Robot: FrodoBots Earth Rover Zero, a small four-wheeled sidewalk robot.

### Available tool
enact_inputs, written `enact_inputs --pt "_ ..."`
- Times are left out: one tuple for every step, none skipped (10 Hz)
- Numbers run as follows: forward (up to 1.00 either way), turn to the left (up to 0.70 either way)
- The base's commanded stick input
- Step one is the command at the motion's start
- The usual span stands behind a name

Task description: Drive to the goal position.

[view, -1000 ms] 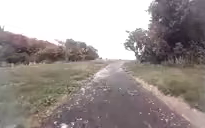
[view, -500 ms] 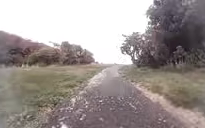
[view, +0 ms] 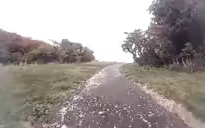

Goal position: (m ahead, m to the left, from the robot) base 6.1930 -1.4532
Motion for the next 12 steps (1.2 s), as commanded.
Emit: enact_inputs --pt "1.00 -0.37" --pt "1.00 -0.15" --pt "1.00 -0.06" --pt "1.00 0.00" --pt "1.00 0.00" --pt "1.00 0.00" --pt "1.00 0.00" --pt "1.00 0.00" --pt "1.00 0.00" --pt "1.00 0.00" --pt "1.00 -0.04" --pt "1.00 -0.15"
